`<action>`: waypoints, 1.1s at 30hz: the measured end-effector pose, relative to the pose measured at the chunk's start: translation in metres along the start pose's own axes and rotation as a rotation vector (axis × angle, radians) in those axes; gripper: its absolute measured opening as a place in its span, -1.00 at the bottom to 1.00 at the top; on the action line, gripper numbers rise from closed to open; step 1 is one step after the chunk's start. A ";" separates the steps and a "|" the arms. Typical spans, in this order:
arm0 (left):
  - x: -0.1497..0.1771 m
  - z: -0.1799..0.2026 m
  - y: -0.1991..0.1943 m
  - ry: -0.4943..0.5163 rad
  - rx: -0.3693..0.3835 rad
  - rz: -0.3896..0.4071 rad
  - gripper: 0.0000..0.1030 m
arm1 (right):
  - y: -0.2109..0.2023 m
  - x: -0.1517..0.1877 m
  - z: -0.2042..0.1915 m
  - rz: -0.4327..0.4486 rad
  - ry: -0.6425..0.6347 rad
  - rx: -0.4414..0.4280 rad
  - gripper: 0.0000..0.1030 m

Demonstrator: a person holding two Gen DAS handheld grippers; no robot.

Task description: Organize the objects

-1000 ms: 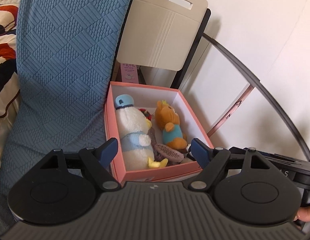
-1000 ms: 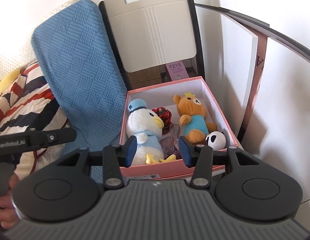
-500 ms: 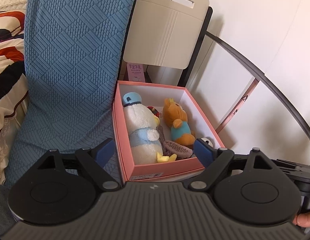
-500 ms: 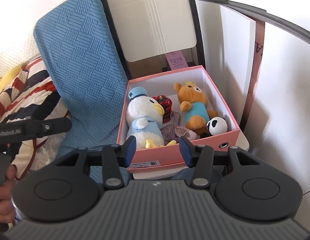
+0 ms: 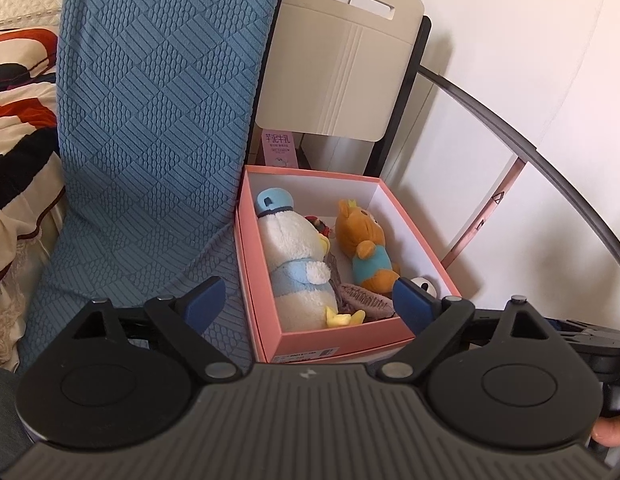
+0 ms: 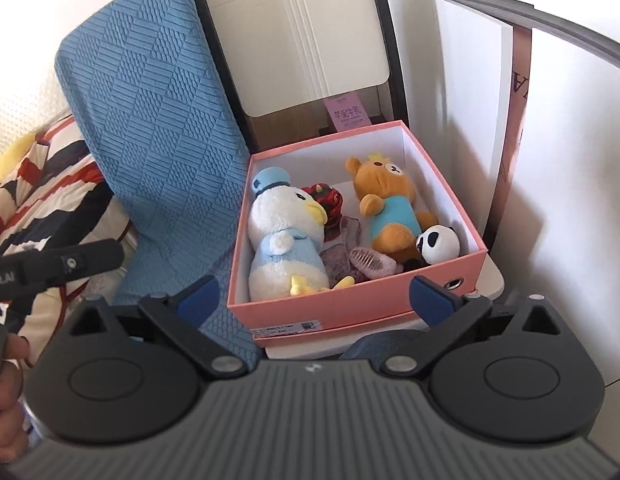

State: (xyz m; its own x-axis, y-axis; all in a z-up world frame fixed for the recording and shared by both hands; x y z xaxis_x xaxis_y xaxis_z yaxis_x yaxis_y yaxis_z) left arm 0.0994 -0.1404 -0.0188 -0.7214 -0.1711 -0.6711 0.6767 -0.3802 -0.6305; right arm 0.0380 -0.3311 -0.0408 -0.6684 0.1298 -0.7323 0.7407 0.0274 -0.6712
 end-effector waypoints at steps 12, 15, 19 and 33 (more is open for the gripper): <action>0.001 -0.002 0.002 -0.003 -0.009 -0.017 0.86 | 0.001 0.000 -0.002 -0.020 -0.005 -0.004 1.00; 0.002 -0.001 0.003 0.003 -0.010 -0.021 0.86 | 0.001 0.000 -0.003 -0.022 -0.011 -0.006 1.00; 0.002 0.001 0.004 0.011 -0.010 -0.019 0.86 | 0.003 0.002 -0.003 -0.034 -0.002 -0.011 1.00; 0.003 0.000 0.007 0.008 -0.011 -0.027 0.91 | 0.005 0.002 0.002 -0.043 -0.003 -0.012 1.00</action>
State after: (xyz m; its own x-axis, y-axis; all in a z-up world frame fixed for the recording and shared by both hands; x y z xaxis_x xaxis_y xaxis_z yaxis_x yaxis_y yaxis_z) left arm 0.1025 -0.1437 -0.0250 -0.7385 -0.1537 -0.6565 0.6583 -0.3750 -0.6527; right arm 0.0402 -0.3323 -0.0452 -0.6999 0.1258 -0.7031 0.7120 0.0443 -0.7008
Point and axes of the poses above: each gripper's, at about its wrist camera, not at the fingertips, and y roughly the way its jaws point, z to its right, x to its underside, the point moved 7 cm from there along y, roughly the way its jaws point, and after that the axes turned 10 degrees about -y, right-handed, at the moved point
